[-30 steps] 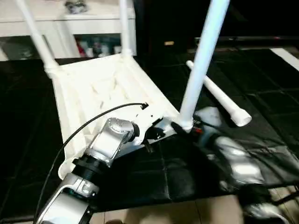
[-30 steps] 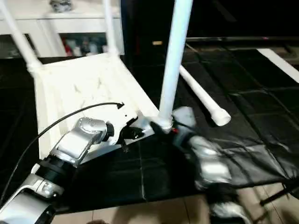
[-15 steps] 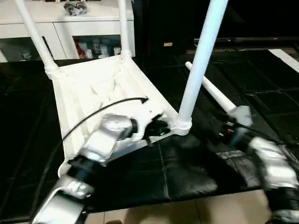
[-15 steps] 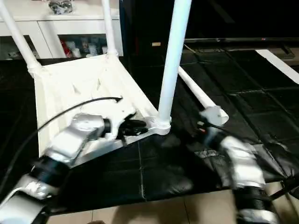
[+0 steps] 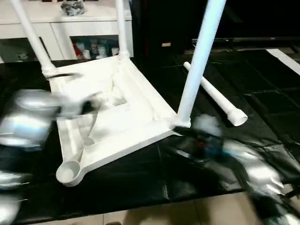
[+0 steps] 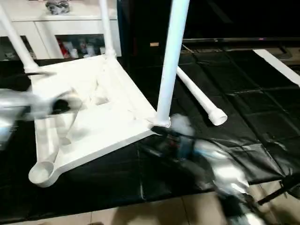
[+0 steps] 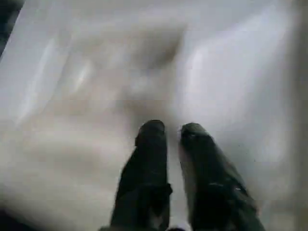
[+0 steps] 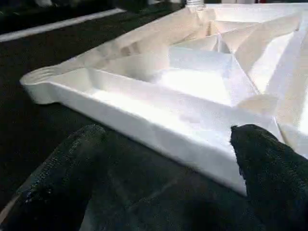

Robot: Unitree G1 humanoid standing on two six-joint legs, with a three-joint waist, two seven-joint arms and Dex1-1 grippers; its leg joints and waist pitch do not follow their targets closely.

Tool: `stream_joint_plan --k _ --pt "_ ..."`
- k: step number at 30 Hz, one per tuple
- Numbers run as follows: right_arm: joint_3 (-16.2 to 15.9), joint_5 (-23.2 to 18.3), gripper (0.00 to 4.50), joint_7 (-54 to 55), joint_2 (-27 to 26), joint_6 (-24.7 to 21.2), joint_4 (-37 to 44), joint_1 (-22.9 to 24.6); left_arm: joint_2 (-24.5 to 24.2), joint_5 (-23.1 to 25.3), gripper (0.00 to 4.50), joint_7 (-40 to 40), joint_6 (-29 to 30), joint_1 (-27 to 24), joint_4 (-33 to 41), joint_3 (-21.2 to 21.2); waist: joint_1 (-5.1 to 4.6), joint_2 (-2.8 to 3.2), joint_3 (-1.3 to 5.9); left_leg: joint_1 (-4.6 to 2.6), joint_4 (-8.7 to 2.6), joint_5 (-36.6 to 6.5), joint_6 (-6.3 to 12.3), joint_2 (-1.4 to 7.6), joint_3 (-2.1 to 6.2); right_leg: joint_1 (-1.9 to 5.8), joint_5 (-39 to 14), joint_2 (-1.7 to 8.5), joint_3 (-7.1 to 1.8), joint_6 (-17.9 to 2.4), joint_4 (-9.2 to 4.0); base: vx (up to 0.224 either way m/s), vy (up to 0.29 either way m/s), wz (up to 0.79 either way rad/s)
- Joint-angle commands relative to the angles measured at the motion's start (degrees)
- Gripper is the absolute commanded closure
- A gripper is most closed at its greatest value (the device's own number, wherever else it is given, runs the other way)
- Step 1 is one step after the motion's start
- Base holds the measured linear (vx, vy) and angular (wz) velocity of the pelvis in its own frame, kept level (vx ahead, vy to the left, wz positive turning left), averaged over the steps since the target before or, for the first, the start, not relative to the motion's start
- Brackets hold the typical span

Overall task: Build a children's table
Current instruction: Rotate table base

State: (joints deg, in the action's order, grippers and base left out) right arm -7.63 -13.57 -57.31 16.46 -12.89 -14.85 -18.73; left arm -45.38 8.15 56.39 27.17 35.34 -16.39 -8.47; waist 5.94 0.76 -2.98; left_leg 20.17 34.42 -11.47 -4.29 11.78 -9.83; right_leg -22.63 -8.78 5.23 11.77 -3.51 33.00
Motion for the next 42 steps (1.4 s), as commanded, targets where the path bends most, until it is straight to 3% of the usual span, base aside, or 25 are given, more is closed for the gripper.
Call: stream_joint_plan --k 1,2,4,5,6,11,17,19,20,25,28,35,36,40,42 --pt "-2.0 2.6 0.0 1.5 -0.1 0.1 -2.2 -1.2 -1.5 2.1 4.0 0.1 0.6 -0.8 -0.6 -1.4 0.02 0.78 3.89 -1.04 -3.99 -11.5 2.07 2.46 1.29 2.84 -21.6 4.79 -4.62 -1.4 -4.79 0.0 0.0 0.0" --pt "-2.7 3.2 0.0 1.8 -0.3 -0.4 -2.8 -1.6 -1.8 2.3 4.27 -0.1 0.8 -1.0 -0.9 -1.5 0.29 0.7 3.92 -0.91 -4.1 -11.4 1.87 2.6 1.33 2.99 -21.0 4.91 -4.73 -2.1 -4.54 0.0 0.0 0.0" --pt "-4.2 4.1 0.0 1.7 -0.7 -0.9 -3.9 -2.3 -1.6 2.2 4.32 -1.5 2.0 -1.2 -1.8 -1.3 0.74 0.88 3.91 -1.15 -4.09 -12.1 1.43 2.75 1.24 2.83 -20.6 5.08 -4.94 -2.6 -4.53 0.0 0.0 0.0" --pt "-4.5 4.0 0.0 1.7 -0.7 -1.5 -3.8 -2.5 -1.8 2.8 4.37 -1.9 2.2 -1.4 -2.0 -1.9 0.88 0.28 3.94 -0.87 -4.18 -12.0 1.35 2.74 1.26 3.1 -20.3 5.15 -4.96 -2.7 -4.44 0.0 0.0 0.0" --pt "-4.5 4.0 0.0 1.7 -0.7 -1.5 -3.8 -2.5 -1.8 2.8 4.44 -1.9 2.2 -1.4 -2.0 -1.9 1.08 0.49 3.86 -0.77 -4.24 -12.4 1.3 2.7 1.33 3.19 -21.1 5.28 -5.02 -2.4 -4.47 0.0 0.0 0.0" --pt "-5.5 2.7 0.0 -1.2 0.0 -4.2 -2.5 -2.3 -0.8 3.8 4.44 -2.9 2.8 -2.5 -3.6 -3.2 1.02 0.23 3.78 -0.88 -4.15 -13.2 1.29 2.5 1.32 3.32 -23.7 5.41 -4.89 -0.9 -5.03 0.0 0.0 0.0" --pt "-6.7 2.0 0.0 -3.4 2.1 -7.6 -0.5 -1.1 -1.3 7.3 4.44 -4.2 2.1 -3.3 -7.1 -6.7 0.75 0.16 3.93 -0.59 -4.16 -11.9 1.81 2.46 1.43 3.4 -21.6 5.1 -4.91 -0.9 -4.76 0.0 0.0 0.0" --pt "-6.6 1.8 0.0 -3.6 2.3 -8.3 -0.2 -0.9 -1.6 7.9 4.44 -4.6 2.1 -3.3 -7.7 -7.1 0.7 0.18 3.92 -0.67 -4.11 -12.1 1.76 2.37 1.37 3.38 -22.6 5.17 -4.81 -0.6 -4.93 0.0 0.0 0.0" --pt "-6.4 1.5 0.0 -4.0 2.4 -8.7 0.1 -0.9 -1.6 8.1 4.44 -4.6 1.9 -3.3 -8.0 -7.3 0.74 0.47 3.9 -0.74 -4.13 -12.5 1.6 2.51 1.47 3.41 -22.9 5.27 -4.78 -0.6 -5.08 0.0 0.0 0.0" --pt "-6.0 2.6 0.0 -1.9 1.7 -7.6 -2.1 -1.7 -0.7 6.4 4.44 -2.8 0.0 -3.6 -8.2 -7.1 0.7 0.4 3.89 -0.83 -4.15 -13.3 1.27 2.53 1.53 3.31 -23.2 5.33 -4.67 -1.0 -5.12 0.0 0.0 0.0" --pt "-6.2 5.7 0.0 3.8 -0.6 -4.3 -8.7 -4.3 -0.4 5.1 4.44 1.1 -1.6 -4.5 -6.7 -8.6 0.59 0.54 3.96 -0.91 -4.22 -13.6 0.53 2.65 1.6 3.23 -22.7 5.58 -4.81 -2.4 -4.99 0.0 0.0 0.0" --pt "-6.2 9.1 0.0 11.6 -4.4 -0.1 -18.8 -9.7 -4.8 1.5 4.44 15.8 -3.1 -9.2 1.5 -13.2 0.11 0.67 3.78 -0.88 -4.62 -15.0 -0.58 2.95 1.64 3.35 -21.2 5.71 -5.37 -4.3 -4.21 0.0 0.0 0.0" --pt "-6.0 9.7 0.0 13.3 -5.0 1.5 -20.9 -10.9 -5.4 0.3 4.44 18.0 -2.8 -10.2 3.8 -13.8 0.1 0.68 3.66 -1.06 -4.58 -15.6 -0.9 2.99 1.6 3.15 -22.1 5.83 -5.43 -4.4 -4.26 0.0 0.0 0.0" --pt "-4.7 10.5 0.0 16.9 -7.0 5.5 -27.5 -14.9 -5.3 -4.1 4.44 23.0 -0.2 -12.6 10.0 -14.6 -1.01 0.78 3.6 -0.82 -4.71 -16.7 -1.51 2.98 1.78 3.57 -23.0 5.88 -5.47 -5.0 -4.21 0.0 0.0 0.0" --pt "-3.8 10.4 0.0 19.0 -8.8 6.9 -31.1 -18.1 -2.1 -7.6 4.44 23.3 2.7 -12.4 13.6 -13.9 -1.17 0.74 3.79 -0.8 -4.55 -14.8 -1.3 2.9 1.44 3.53 -20.5 5.79 -5.8 -6.2 -3.82 0.0 0.0 0.0"
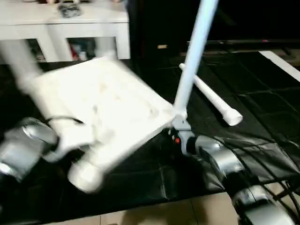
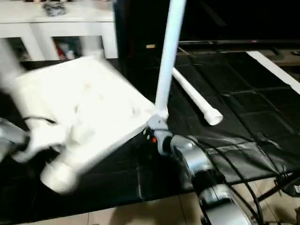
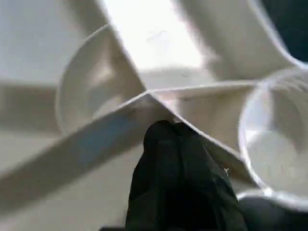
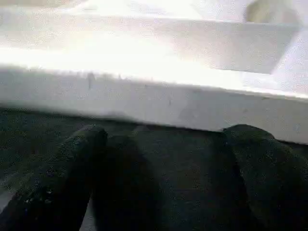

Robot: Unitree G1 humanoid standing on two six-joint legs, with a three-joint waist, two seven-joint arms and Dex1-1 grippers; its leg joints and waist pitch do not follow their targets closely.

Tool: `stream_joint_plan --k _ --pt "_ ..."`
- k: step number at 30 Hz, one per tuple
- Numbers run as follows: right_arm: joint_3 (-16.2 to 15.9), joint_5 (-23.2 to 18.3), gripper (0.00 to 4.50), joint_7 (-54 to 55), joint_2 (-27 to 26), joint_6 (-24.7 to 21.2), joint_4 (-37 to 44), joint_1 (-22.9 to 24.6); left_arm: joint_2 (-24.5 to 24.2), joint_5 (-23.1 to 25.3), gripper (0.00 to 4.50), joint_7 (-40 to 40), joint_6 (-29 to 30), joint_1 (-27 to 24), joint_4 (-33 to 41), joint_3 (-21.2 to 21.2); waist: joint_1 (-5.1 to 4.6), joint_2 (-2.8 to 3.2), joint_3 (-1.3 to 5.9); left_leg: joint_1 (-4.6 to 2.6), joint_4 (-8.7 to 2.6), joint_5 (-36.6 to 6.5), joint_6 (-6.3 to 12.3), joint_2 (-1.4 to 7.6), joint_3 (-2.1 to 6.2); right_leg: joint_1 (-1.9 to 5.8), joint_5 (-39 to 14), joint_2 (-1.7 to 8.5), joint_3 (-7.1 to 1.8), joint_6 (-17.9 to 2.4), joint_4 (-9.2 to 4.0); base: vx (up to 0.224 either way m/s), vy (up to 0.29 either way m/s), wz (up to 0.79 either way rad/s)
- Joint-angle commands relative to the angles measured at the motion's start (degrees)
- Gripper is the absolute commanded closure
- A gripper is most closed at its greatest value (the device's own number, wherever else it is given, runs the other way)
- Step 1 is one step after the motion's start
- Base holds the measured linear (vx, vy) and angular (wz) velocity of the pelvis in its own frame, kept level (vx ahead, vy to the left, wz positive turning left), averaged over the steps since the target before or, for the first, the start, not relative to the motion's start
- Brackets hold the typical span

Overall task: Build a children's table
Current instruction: Rotate table base

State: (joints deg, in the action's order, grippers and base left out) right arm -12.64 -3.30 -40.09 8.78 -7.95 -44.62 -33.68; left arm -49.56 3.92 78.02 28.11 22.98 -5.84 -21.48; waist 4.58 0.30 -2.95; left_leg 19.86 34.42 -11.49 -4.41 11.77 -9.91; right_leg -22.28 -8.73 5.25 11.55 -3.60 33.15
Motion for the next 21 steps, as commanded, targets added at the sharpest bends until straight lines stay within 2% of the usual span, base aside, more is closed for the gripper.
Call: stream_joint_plan --k 1,2,5,6,7,9,10,12,13,14,15,17,18,21 --pt "1.4 0.2 0.0 2.2 -1.6 2.3 -2.1 -3.9 3.1 -3.8 4.44 1.3 2.3 0.2 3.6 -0.7 0.14 0.87 3.85 -0.53 -4.47 -13.7 -1.16 2.93 1.4 3.17 -19.6 5.68 -5.62 -6.5 -3.89 0.0 0.0 0.0" --pt "1.4 0.3 0.0 2.4 -2.0 2.7 -2.9 -4.5 3.9 -4.0 4.44 1.1 2.4 0.5 3.7 -0.7 0.36 1.02 3.87 -0.22 -4.36 -11.9 -1.04 2.8 1.37 3.28 -17.5 5.57 -5.69 -7.1 -3.46 0.0 0.0 0.0" --pt "1.2 0.7 0.0 2.7 -3.0 4.1 -4.8 -5.8 6.6 -4.1 4.44 -0.5 1.5 1.5 3.4 -0.6 0.21 0.87 3.96 -0.02 -4.25 -11.2 -0.28 2.7 1.3 3.47 -16.8 5.38 -5.6 -6.7 -3.27 0.0 0.0 0.0" --pt "1.2 0.9 0.0 2.9 -3.4 4.7 -5.5 -6.3 8.2 -3.8 4.44 -2.0 0.8 2.1 2.6 -0.4 0.12 0.65 3.96 0.01 -4.18 -10.7 -0.02 2.62 1.2 3.39 -16.9 5.27 -5.57 -6.5 -3.36 0.0 0.0 0.0" --pt "1.2 0.9 0.0 2.9 -3.4 4.7 -5.5 -6.3 8.2 -3.8 4.44 -2.0 0.8 2.1 2.6 -0.4 0.16 0.73 3.97 -0.04 -4.12 -10.4 0.15 2.58 1.15 3.35 -16.9 5.25 -5.59 -6.5 -3.41 0.0 0.0 0.0" --pt "1.4 1.1 0.0 3.4 -4.2 6.4 -7.8 -7.4 12.1 -3.0 4.44 -6.0 -0.7 3.8 -0.3 0.0 0.22 0.64 3.94 -0.13 -4.04 -10.5 0.31 2.58 1.05 3.23 -17.8 5.18 -5.52 -6.3 -3.57 0.0 0.0 0.0" --pt "1.6 1.2 0.0 3.4 -4.7 7.4 -9.3 -7.9 14.5 -3.3 4.44 -7.6 -0.3 4.7 -1.5 0.1 0.39 0.94 4.04 -0.23 -4.02 -10.7 0.16 2.6 1.11 3.3 -18.2 5.2 -5.49 -6.0 -3.57 0.0 0.0 0.0" --pt "1.9 1.5 0.0 3.1 -5.1 8.3 -10.6 -8.2 17.6 -4.6 4.44 -8.0 1.8 5.2 -1.0 -0.2 0.23 0.6 4.08 -0.14 -4.03 -11.0 0.15 2.67 1.04 3.42 -18.4 5.24 -5.46 -5.7 -3.7 0.0 0.0 0.0" --pt "2.0 1.6 0.0 3.1 -5.2 8.4 -10.9 -8.2 18.5 -4.8 4.44 -8.3 2.2 5.4 -0.9 -0.3 0.41 0.64 4.06 -0.26 -4.0 -10.9 0.31 2.67 1.06 3.31 -18.4 5.28 -5.5 -5.7 -3.8 0.0 0.0 0.0" --pt "2.0 1.7 0.0 3.0 -5.3 8.6 -11.1 -8.2 19.8 -5.2 4.44 -8.8 2.8 5.7 -1.0 -0.3 0.36 0.81 4.1 -0.08 -4.0 -10.4 0.53 2.65 1.09 3.39 -17.9 5.21 -5.48 -5.8 -3.6 0.0 0.0 0.0" --pt "2.0 1.8 0.0 3.0 -5.3 8.8 -11.2 -8.2 20.7 -5.4 4.44 -9.2 3.0 6.0 -1.3 -0.3 0.31 0.64 4.2 0.03 -3.93 -9.6 0.78 2.63 1.03 3.45 -16.8 5.2 -5.51 -6.0 -3.53 0.0 0.0 0.0" --pt "2.1 1.9 0.0 3.1 -5.4 9.2 -11.6 -8.4 22.6 -5.2 4.44 -10.7 2.5 6.7 -2.7 -0.1 0.31 0.9 4.31 0.13 -3.86 -8.8 1.09 2.54 1.02 3.5 -15.4 5.11 -5.5 -6.3 -3.36 0.0 0.0 0.0" --pt "2.3 1.9 0.0 3.2 -5.6 9.6 -12.1 -8.7 24.6 -5.0 4.44 -12.2 1.9 7.5 -4.3 0.1 0.23 0.68 4.3 0.24 -3.82 -9.0 1.39 2.47 0.96 3.56 -15.5 5.04 -5.41 -6.4 -3.43 0.0 0.0 0.0" --pt "2.7 1.7 0.0 3.0 -5.9 9.9 -12.7 -9.1 26.5 -5.4 4.44 -13.3 1.8 7.9 -5.2 0.3 0.17 0.75 4.27 0.13 -3.73 -9.6 1.66 2.37 0.88 3.47 -16.9 4.98 -5.27 -5.9 -3.84 0.0 0.0 0.0"
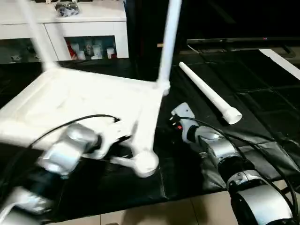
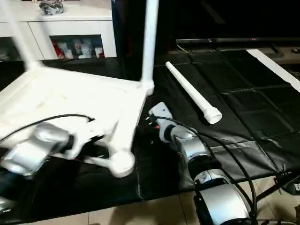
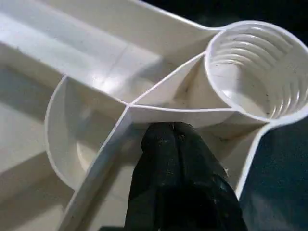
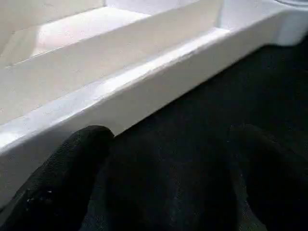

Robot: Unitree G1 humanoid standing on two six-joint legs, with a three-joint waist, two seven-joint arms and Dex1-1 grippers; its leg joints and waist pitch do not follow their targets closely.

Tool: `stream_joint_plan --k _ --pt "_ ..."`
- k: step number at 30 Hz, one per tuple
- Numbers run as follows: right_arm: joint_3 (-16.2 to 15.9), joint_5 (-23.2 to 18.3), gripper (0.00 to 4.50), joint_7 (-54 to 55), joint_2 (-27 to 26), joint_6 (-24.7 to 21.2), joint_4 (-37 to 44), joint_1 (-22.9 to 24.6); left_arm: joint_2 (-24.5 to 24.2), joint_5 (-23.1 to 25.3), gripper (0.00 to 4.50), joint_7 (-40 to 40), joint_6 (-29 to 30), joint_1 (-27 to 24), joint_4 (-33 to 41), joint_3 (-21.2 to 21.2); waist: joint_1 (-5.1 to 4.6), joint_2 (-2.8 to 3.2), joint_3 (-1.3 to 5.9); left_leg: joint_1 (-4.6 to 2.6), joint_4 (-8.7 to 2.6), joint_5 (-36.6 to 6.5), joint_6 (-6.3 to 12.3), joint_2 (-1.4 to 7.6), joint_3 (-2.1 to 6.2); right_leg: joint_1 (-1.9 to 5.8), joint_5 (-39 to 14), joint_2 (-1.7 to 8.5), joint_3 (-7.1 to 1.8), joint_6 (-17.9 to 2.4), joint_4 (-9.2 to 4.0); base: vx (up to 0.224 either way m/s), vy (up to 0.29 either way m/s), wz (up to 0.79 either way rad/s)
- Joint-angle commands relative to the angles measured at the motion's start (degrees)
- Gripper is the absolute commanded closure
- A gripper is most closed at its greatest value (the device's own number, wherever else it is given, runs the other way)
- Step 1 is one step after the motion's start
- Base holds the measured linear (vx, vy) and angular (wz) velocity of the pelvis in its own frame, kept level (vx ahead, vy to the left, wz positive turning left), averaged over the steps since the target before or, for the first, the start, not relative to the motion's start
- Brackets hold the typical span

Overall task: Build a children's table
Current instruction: Rotate table base

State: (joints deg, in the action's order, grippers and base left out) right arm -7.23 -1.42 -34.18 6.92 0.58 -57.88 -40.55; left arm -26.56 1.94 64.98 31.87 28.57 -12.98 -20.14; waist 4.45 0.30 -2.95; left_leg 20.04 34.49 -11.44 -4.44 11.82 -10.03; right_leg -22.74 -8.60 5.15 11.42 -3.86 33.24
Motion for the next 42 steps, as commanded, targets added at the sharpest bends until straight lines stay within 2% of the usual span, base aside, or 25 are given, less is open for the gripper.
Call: stream_joint_plan --k 1,2,5,6,9,10,11,12,13,16,17,18,20,22,24,25,27,29,30,32,34,35,37,39,42 --pt "-2.5 -0.1 0.0 -3.0 -4.2 1.7 -0.1 -2.5 4.3 -3.7 4.44 -0.6 -1.9 2.5 1.8 -1.0 0.31 0.66 4.32 -0.02 -3.81 -9.6 1.74 2.34 1.08 4.03 -17.3 5.15 -5.08 -5.6 -3.88 0.0 0.0 0.0" --pt "-2.3 0.2 0.0 -2.9 -4.3 2.3 -0.7 -2.7 5.5 -3.9 4.44 -1.3 -1.5 2.8 1.5 -0.8 0.24 1.13 4.26 -0.1 -3.78 -10.0 1.81 2.36 1.11 3.89 -17.8 5.13 -5.02 -5.6 -3.97 0.0 0.0 0.0" --pt "-1.5 0.7 0.0 -1.5 -4.6 3.8 -1.9 -3.5 9.2 -1.8 4.44 -7.4 -2.8 5.0 -3.1 0.6 0.17 0.76 4.31 -0.27 -3.66 -10.0 1.93 2.22 0.94 3.76 -18.0 4.91 -4.96 -5.5 -4.17 0.0 0.0 0.0" --pt "-0.9 0.5 0.0 -1.1 -4.5 4.1 -2.0 -3.6 9.7 -0.5 4.44 -10.3 -4.2 6.1 -5.9 1.4 0.22 0.77 4.3 -0.08 -3.64 -9.7 2.21 2.16 0.97 3.9 -17.9 4.89 -4.9 -5.4 -4.17 0.0 0.0 0.0" --pt "0.1 0.0 0.0 -0.5 -4.1 4.8 -1.6 -3.6 9.2 1.9 4.44 -14.4 -7.7 7.7 -9.9 2.2 0.32 0.66 4.39 0.03 -3.53 -9.7 2.99 1.86 0.98 3.96 -19.5 4.84 -4.62 -3.7 -4.61 0.0 0.0 0.0" --pt "0.7 -0.4 0.0 -0.3 -3.8 5.0 -1.2 -3.5 9.0 2.4 4.44 -16.2 -8.9 8.4 -11.5 3.0 0.32 0.66 4.39 0.03 -3.53 -9.7 2.99 1.86 0.98 3.96 -19.5 4.84 -4.62 -3.7 -4.61 0.0 0.0 0.0" --pt "2.1 -1.4 0.0 0.4 -3.2 5.3 -0.3 -3.2 8.7 1.6 4.44 -17.0 -9.8 8.8 -11.9 4.8 0.29 0.39 4.51 0.15 -3.51 -9.1 3.23 1.97 1.02 3.99 -19.1 4.89 -4.61 -3.3 -4.45 0.0 0.0 0.0" --pt "2.6 -1.7 0.0 0.6 -2.9 5.4 -0.2 -3.1 8.7 1.1 4.44 -16.8 -10.0 8.9 -11.7 5.4 0.43 0.55 4.67 0.15 -3.49 -8.3 3.31 2.19 1.09 3.96 -17.8 5.06 -4.71 -3.8 -4.12 0.0 0.0 0.0" --pt "3.1 -1.8 0.0 1.3 -2.5 6.1 0.1 -2.9 8.8 0.3 4.44 -16.1 -10.2 8.7 -10.9 6.1 0.45 0.33 4.72 0.18 -3.51 -7.7 3.4 2.35 1.08 3.91 -16.9 5.03 -4.76 -4.2 -3.93 0.0 0.0 0.0" --pt "4.1 -1.2 0.0 3.7 -1.0 8.4 0.8 -2.4 9.2 -2.6 4.44 -13.6 -9.3 7.5 -7.7 7.9 0.87 0.47 4.95 0.21 -3.41 -5.0 3.81 2.8 1.03 3.65 -11.4 5.19 -5.14 -6.8 -2.87 0.0 0.0 0.0" --pt "6.0 -2.3 0.0 4.0 0.1 8.6 2.5 -1.9 9.6 -4.9 4.44 -12.6 -8.9 6.3 -5.1 9.5 1.06 0.79 4.81 0.07 -3.42 -5.2 4.03 2.78 0.92 3.5 -10.8 5.17 -5.18 -7.5 -2.86 0.0 0.0 0.0" --pt "7.0 -2.5 0.0 4.9 0.9 8.5 3.2 -1.8 9.9 -6.6 4.44 -12.1 -8.6 5.6 -3.7 10.4 1.05 0.76 4.75 0.15 -3.47 -5.8 3.94 2.9 0.88 3.65 -10.9 5.28 -5.21 -7.8 -2.93 0.0 0.0 0.0" --pt "9.0 -3.0 0.0 7.7 2.5 9.1 3.2 -2.6 9.9 -9.2 4.07 -11.8 -6.8 4.2 -1.0 12.2 1.43 0.71 4.69 -0.06 -3.55 -5.9 3.55 3.01 0.85 3.52 -10.6 5.19 -5.3 -8.1 -2.8 0.0 0.0 0.0" --pt "10.5 -2.9 0.0 12.1 3.8 8.9 1.9 -4.0 9.8 -11.1 4.07 -12.2 -5.2 2.9 1.7 13.7 1.52 0.71 4.68 -0.17 -3.6 -6.1 2.75 2.89 0.79 3.51 -11.2 5.07 -5.29 -7.6 -2.8 0.0 0.0 0.0" --pt "10.3 -2.1 0.0 13.3 5.0 8.4 1.1 -5.0 9.6 -12.2 3.78 -12.5 -3.5 1.9 4.0 14.8 1.34 0.5 4.45 -0.11 -3.52 -8.2 2.48 2.23 0.55 3.62 -15.2 4.8 -5.01 -5.7 -3.4 0.0 0.0 0.0" --pt "10.1 -1.1 0.0 15.2 6.8 4.8 -1.1 -7.3 8.5 -13.4 3.66 -12.4 -1.7 0.4 7.6 16.1 1.27 0.39 4.36 -0.09 -3.53 -8.5 2.62 2.12 0.51 3.63 -16.2 4.71 -4.96 -5.2 -3.66 0.0 0.0 0.0" --pt "10.2 -0.7 0.0 16.0 7.6 4.4 -2.4 -8.7 7.8 -13.6 3.6 -12.7 -1.0 -0.1 9.1 16.8 1.01 0.31 4.32 -0.13 -3.52 -9.1 2.45 2.13 0.59 3.63 -17.8 4.69 -4.79 -4.9 -3.8 0.0 0.0 0.0" --pt "8.7 2.1 0.0 19.0 9.8 0.9 -5.6 -11.9 6.3 -13.5 3.47 -14.5 0.1 -1.5 12.2 18.7 0.51 0.34 4.19 0.15 -3.48 -9.5 2.64 1.85 0.68 3.78 -19.2 4.47 -4.52 -4.3 -4.04 0.0 0.0 0.0" --pt "8.7 2.1 0.0 19.0 9.8 0.9 -5.6 -11.9 6.3 -13.5 3.32 -14.5 0.1 -1.5 12.2 18.7 0.37 0.34 4.08 0.02 -3.34 -10.0 2.7 1.69 0.63 3.6 -20.1 4.36 -4.47 -3.7 -4.2 0.0 0.0 0.0" --pt "8.4 3.0 0.0 19.2 12.0 -0.8 -9.1 -15.0 4.1 -12.1 3.19 -16.6 0.5 -3.6 15.1 19.9 0.38 0.19 4.11 0.05 -3.3 -10.4 2.64 1.71 0.74 3.63 -20.9 4.36 -4.33 -3.2 -4.04 0.0 0.0 0.0" --pt "9.1 2.7 0.0 19.7 12.9 -1.8 -11.0 -16.7 2.8 -11.6 3.13 -17.2 1.2 -5.0 16.7 20.4 0.51 0.4 4.07 -0.15 -3.24 -10.8 2.92 1.67 0.66 3.36 -21.2 4.3 -4.31 -2.8 -4.26 0.0 0.0 0.0" --pt "9.7 2.4 0.0 20.4 13.7 -2.8 -12.6 -18.1 1.6 -11.4 2.95 -17.1 1.7 -6.6 18.4 20.9 0.54 0.6 4.2 -0.14 -3.32 -10.8 2.77 1.89 0.85 3.39 -20.5 4.28 -4.29 -3.3 -3.92 0.0 0.0 0.0" --pt "10.3 2.5 0.0 20.7 14.9 -4.0 -14.7 -19.8 0.1 -12.0 2.78 -17.4 3.6 -9.3 22.3 21.6 0.54 0.57 4.16 -0.11 -3.29 -10.9 2.73 2.0 0.81 3.25 -19.1 4.18 -4.39 -3.9 -3.66 0.0 0.0 0.0" --pt "9.8 3.5 0.0 20.4 15.7 -4.1 -16.0 -20.9 -1.0 -12.9 2.73 -17.1 5.1 -11.2 25.7 22.1 0.76 0.85 4.13 -0.03 -3.33 -11.1 2.57 2.18 0.84 3.17 -17.5 4.23 -4.5 -4.9 -3.32 0.0 0.0 0.0" --pt "9.3 4.8 0.0 21.2 16.7 -5.3 -17.2 -21.8 -1.7 -14.9 2.33 -17.3 7.7 -13.3 30.2 23.0 1.03 0.91 4.07 0.15 -3.31 -11.6 2.43 2.16 0.82 3.28 -16.2 4.31 -4.6 -6.4 -3.1 0.0 0.0 0.0"
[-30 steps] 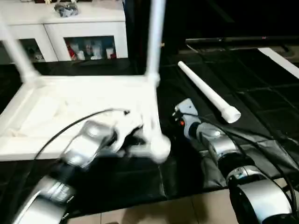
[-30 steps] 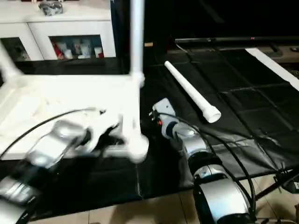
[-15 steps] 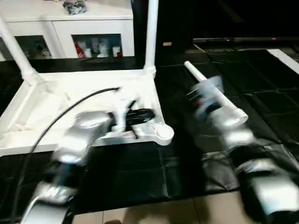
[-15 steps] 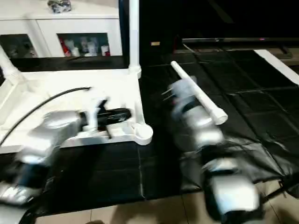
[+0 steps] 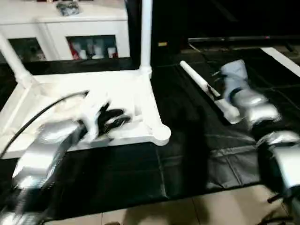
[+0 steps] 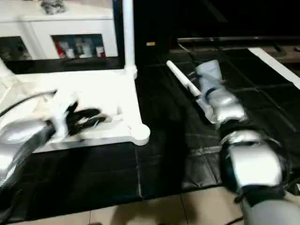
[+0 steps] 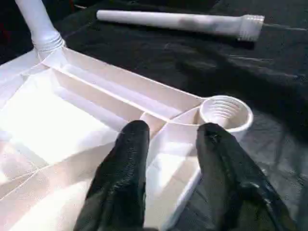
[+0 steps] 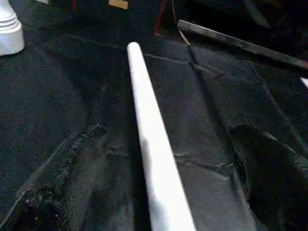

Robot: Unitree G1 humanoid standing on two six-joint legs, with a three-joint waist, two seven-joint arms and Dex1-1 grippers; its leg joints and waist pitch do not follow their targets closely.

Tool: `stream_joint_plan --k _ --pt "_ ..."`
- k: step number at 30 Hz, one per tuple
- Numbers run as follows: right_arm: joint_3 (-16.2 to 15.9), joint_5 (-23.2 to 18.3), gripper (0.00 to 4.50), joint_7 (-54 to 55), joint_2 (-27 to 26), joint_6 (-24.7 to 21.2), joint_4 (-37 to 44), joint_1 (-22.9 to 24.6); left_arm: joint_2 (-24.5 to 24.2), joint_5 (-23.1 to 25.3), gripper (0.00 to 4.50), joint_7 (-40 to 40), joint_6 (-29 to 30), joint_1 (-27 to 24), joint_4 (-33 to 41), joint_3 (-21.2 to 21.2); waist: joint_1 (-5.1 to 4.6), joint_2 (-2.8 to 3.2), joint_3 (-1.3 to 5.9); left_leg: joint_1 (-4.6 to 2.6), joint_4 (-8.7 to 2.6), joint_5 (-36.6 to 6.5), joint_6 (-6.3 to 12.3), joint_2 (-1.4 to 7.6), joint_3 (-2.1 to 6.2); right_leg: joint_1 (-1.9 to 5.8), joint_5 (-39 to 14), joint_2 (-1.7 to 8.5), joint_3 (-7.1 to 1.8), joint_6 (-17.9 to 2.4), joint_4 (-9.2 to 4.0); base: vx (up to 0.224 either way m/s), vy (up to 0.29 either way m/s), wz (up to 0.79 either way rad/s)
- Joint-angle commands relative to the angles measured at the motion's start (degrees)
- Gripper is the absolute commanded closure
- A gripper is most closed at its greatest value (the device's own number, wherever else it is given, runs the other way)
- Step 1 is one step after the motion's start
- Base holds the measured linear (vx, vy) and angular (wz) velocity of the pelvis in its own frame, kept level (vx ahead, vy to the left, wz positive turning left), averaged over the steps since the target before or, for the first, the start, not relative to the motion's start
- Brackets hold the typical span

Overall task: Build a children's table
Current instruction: Rotate table base, then pick table leg

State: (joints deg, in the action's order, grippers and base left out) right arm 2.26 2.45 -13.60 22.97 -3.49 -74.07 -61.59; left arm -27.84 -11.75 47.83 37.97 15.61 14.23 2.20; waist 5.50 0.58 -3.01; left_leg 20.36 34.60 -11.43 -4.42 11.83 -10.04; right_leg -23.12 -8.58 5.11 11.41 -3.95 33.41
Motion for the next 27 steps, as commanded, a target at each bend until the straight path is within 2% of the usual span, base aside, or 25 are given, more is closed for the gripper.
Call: stream_joint_plan --k 1,3,4,5,7,8,9,10,11,13,14,16,18,19,20,21,23,24,25,27 --pt "-0.8 1.9 0.0 1.6 1.2 -1.9 -1.6 -1.0 -0.7 -2.4 2.35 -0.4 3.3 -1.6 5.4 1.0 0.14 1.08 4.1 -0.28 -3.41 -12.2 2.07 2.23 0.87 3.63 -16.3 4.38 -4.58 -6.7 -3.16 0.0 0.0 0.0" --pt "-1.2 2.4 0.0 2.0 1.4 -2.2 -2.0 -1.2 -1.0 -2.8 2.19 -0.6 4.1 -2.3 6.7 1.0 0.18 0.79 3.92 -0.18 -3.38 -13.2 1.85 2.01 0.76 3.61 -17.2 4.2 -4.52 -6.5 -3.41 0.0 0.0 0.0" --pt "-1.5 2.7 0.0 1.8 1.6 -2.6 -2.2 -1.3 -1.5 -3.4 1.91 -0.4 5.1 -3.0 7.9 0.9 0.17 0.63 3.92 -0.27 -3.32 -13.4 1.87 1.94 0.67 3.54 -17.7 4.18 -4.52 -6.2 -3.47 0.0 0.0 0.0" --pt "-1.9 3.1 0.0 1.4 1.8 -3.4 -2.7 -1.4 -2.2 -4.0 1.88 -0.3 6.5 -4.9 10.5 0.8 0.05 0.32 3.03 -0.02 -3.48 -14.1 2.13 1.78 0.7 3.36 -19.8 4.18 -4.48 -5.4 -3.81 0.0 0.0 0.0" --pt "-2.1 3.4 0.0 1.3 2.0 -4.0 -3.0 -1.5 -2.6 -4.2 1.87 -0.4 7.3 -6.3 12.2 1.0 -0.16 0.42 3.01 -0.17 -3.43 -14.7 2.34 1.73 0.77 3.33 -22.0 4.13 -4.34 -4.3 -4.04 0.0 0.0 0.0" --pt "-2.0 3.6 0.0 1.5 2.1 -4.6 -3.3 -1.5 -3.2 -4.7 1.65 -0.6 8.9 -8.1 14.1 1.2 -0.58 0.26 2.17 -0.06 -3.59 -16.0 2.43 1.66 0.79 3.02 -23.7 3.97 -4.27 -3.6 -4.35 0.0 0.0 0.0" --pt "-1.8 3.8 0.0 1.7 2.2 -5.1 -3.4 -1.5 -3.6 -4.7 1.5 -0.8 9.6 -9.0 14.9 1.1 -0.78 0.21 2.07 -0.36 -3.52 -17.1 2.46 1.49 0.82 2.97 -26.1 3.9 -4.05 -2.4 -4.77 0.0 0.0 0.0" --pt "-1.5 3.7 0.0 1.6 2.2 -5.4 -3.5 -1.5 -3.9 -4.8 1.5 -0.9 10.3 -10.1 16.1 1.2 -0.78 0.21 2.07 -0.36 -3.52 -17.1 2.46 1.49 0.82 2.97 -26.1 3.9 -4.05 -2.4 -4.77 0.0 0.0 0.0" --pt "-1.1 3.5 0.0 1.3 2.2 -5.6 -3.6 -1.4 -4.2 -5.0 1.43 -1.2 10.9 -11.1 17.2 1.4 -0.96 0.12 1.64 -0.3 -3.54 -17.4 2.64 1.33 0.94 2.92 -27.6 3.87 -3.96 -1.3 -5.0 0.0 0.0 0.0" --pt "-0.2 2.8 0.0 -0.4 1.5 -6.1 -3.6 -1.0 -4.7 -5.5 1.42 -2.2 12.2 -12.7 18.9 1.9 -1.1 0.33 1.16 -0.29 -3.56 -17.5 2.87 1.23 0.98 2.77 -28.1 3.77 -3.88 -0.9 -5.18 0.0 0.0 0.0" --pt "-0.3 2.9 0.0 -0.6 1.2 -6.3 -3.6 -0.8 -4.8 -5.7 1.29 -2.4 12.6 -12.8 19.1 2.1 -1.21 0.44 0.81 -0.27 -3.6 -17.5 3.03 1.23 1.05 2.69 -28.1 3.75 -3.86 -1.0 -5.26 0.0 0.0 0.0" --pt "-0.7 3.2 0.0 -0.6 0.6 -6.7 -3.6 -0.6 -5.1 -5.7 1.02 -2.7 12.9 -12.7 19.1 2.3 -1.36 0.62 0.6 -0.27 -3.62 -17.2 3.26 1.21 1.16 2.73 -27.4 3.71 -3.86 -1.4 -5.2 0.0 0.0 0.0" --pt "-1.6 4.0 0.0 -0.4 0.2 -7.1 -3.7 -0.2 -5.5 -6.2 0.97 -3.0 13.7 -12.9 19.6 2.8 -1.57 0.62 0.16 0.03 -3.76 -16.0 3.53 1.39 1.35 2.81 -25.4 3.76 -4.05 -2.7 -4.78 0.0 0.0 0.0" --pt "-1.7 4.2 0.0 -0.3 0.0 -7.4 -3.7 0.0 -5.6 -6.4 0.97 -3.2 14.2 -13.1 20.1 3.0 -1.62 0.59 0.17 0.07 -3.74 -15.4 3.63 1.44 1.36 2.85 -24.5 3.8 -4.15 -3.1 -4.62 0.0 0.0 0.0" --pt "-1.9 4.3 0.0 -0.2 0.0 -7.9 -3.7 0.1 -5.8 -6.8 0.83 -3.3 14.8 -13.6 20.9 3.3 -1.67 0.6 0.05 0.41 -3.72 -13.5 4.06 1.46 1.38 2.97 -22.3 3.85 -4.32 -4.1 -4.24 0.0 0.0 0.0" --pt "-1.9 4.5 0.0 -0.2 0.0 -8.2 -3.8 0.2 -6.0 -7.0 0.83 -3.4 15.3 -13.9 21.5 3.5 -1.75 0.75 0.28 0.61 -3.6 -11.2 4.47 1.61 1.37 3.08 -19.1 3.81 -4.55 -5.5 -3.62 0.0 0.0 0.0" --pt "-1.4 4.3 0.0 0.0 0.0 -8.8 -3.8 0.4 -6.3 -7.3 0.55 -3.5 16.2 -14.7 22.6 4.0 -1.78 0.74 0.39 1.07 -3.42 -7.5 5.64 1.67 1.31 3.14 -14.0 3.73 -4.74 -7.4 -2.9 0.0 0.0 0.0" --pt "-1.4 4.4 0.0 0.0 0.0 -8.9 -3.8 0.5 -6.4 -7.4 0.55 -3.5 16.3 -14.9 22.8 4.0 -1.77 0.76 0.41 1.09 -3.35 -6.6 6.19 1.61 1.26 3.02 -12.7 3.64 -4.74 -7.8 -2.81 0.0 0.0 0.0" --pt "-1.4 4.7 0.0 -0.1 0.1 -9.6 -3.8 0.7 -6.5 -7.8 0.46 -3.6 16.7 -15.3 23.5 4.3 -1.84 0.66 0.11 1.15 -3.34 -6.2 6.89 1.59 1.11 2.88 -11.9 3.57 -4.79 -8.5 -2.81 0.0 0.0 0.0" --pt "-1.3 5.0 0.0 0.0 0.2 -10.1 -3.8 0.8 -6.8 -8.4 0.31 -3.9 17.2 -15.7 24.1 4.4 -1.84 0.65 -0.14 1.06 -3.38 -7.3 6.98 1.6 1.05 2.91 -13.5 3.65 -4.73 -8.4 -2.97 0.0 0.0 0.0"
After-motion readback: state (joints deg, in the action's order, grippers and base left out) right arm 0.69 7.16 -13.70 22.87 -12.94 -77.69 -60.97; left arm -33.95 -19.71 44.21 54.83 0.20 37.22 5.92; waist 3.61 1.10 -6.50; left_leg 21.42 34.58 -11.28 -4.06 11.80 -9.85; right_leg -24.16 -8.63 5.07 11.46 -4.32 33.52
